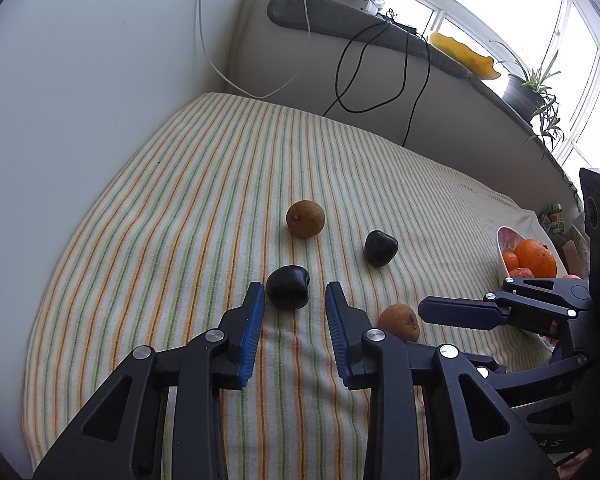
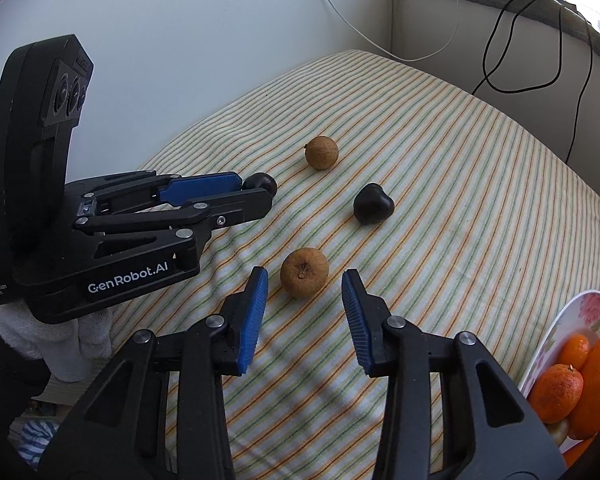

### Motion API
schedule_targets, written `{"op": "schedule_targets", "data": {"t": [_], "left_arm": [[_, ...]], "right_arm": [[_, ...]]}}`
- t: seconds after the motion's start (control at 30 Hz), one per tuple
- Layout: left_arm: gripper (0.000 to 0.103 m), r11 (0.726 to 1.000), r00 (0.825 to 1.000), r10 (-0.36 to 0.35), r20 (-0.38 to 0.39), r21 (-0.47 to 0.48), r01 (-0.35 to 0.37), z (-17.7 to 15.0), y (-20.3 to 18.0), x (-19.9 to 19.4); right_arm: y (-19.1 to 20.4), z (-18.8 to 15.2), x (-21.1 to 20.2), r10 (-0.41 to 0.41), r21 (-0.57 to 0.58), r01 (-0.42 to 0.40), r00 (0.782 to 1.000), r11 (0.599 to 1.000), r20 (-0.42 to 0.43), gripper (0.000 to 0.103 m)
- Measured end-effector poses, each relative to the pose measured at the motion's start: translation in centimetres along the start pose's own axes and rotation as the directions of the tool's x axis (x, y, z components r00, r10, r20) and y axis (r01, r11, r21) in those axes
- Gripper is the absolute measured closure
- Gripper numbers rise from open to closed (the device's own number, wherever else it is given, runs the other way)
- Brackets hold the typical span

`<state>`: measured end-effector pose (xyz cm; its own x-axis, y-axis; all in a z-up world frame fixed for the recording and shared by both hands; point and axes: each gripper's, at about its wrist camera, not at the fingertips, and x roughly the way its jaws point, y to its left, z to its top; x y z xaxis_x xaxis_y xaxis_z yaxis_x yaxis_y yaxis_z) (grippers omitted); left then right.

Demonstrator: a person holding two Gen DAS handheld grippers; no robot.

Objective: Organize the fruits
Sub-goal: 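Grasp the dark plum with the left tool while the right tool grasps the brown kiwi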

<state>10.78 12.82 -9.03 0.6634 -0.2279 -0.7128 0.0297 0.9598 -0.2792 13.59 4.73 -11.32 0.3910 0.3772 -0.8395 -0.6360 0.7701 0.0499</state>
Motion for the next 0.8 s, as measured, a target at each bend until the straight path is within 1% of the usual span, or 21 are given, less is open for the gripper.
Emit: {"op": "schedule_targets", "data": {"t": [0.13, 0.23, 0.27, 0.33, 0.6, 0.8], "left_arm": [[0.078, 1.0, 1.0, 0.006, -0.005, 0.008, -0.006, 0.0, -0.1, 0.1], [0.083, 1.0, 1.0, 0.01, -0.003, 0.004, -0.01, 0.1, 0.1, 0.1], [0.085, 1.0, 1.0, 0.012, -0.002, 0.002, -0.012, 0.0, 0.2, 0.1], [0.085, 1.0, 1.0, 0.014, -0.001, 0.003, -0.014, 0.0, 0.2, 0.1], [0.085, 1.0, 1.0, 0.023, 0.009, 0.012, -0.023, 0.0, 0.0, 0.1], [0.086, 1.0, 1.0, 0.018, 0.023, 0.013, -0.018, -0.2, -0.2, -0.6]], "right_arm": [[-0.2, 0.3, 0.8, 0.015, 0.013, -0.015, 1.0, 1.0, -0.01, 0.067], [-0.1, 0.4, 1.3, 0.012, 0.009, -0.012, 1.0, 1.0, -0.015, 0.069], [-0.2, 0.4, 1.4, 0.011, 0.008, -0.011, 1.0, 1.0, -0.017, 0.072], [-0.2, 0.4, 1.6, 0.014, 0.011, -0.014, 1.0, 1.0, -0.022, 0.075], [-0.3, 0.2, 1.3, 0.019, 0.019, -0.019, 1.0, 1.0, -0.016, 0.076], [-0.7, -0.3, -0.2, 0.021, 0.026, -0.021, 1.0, 0.999, 0.002, 0.076]]}}
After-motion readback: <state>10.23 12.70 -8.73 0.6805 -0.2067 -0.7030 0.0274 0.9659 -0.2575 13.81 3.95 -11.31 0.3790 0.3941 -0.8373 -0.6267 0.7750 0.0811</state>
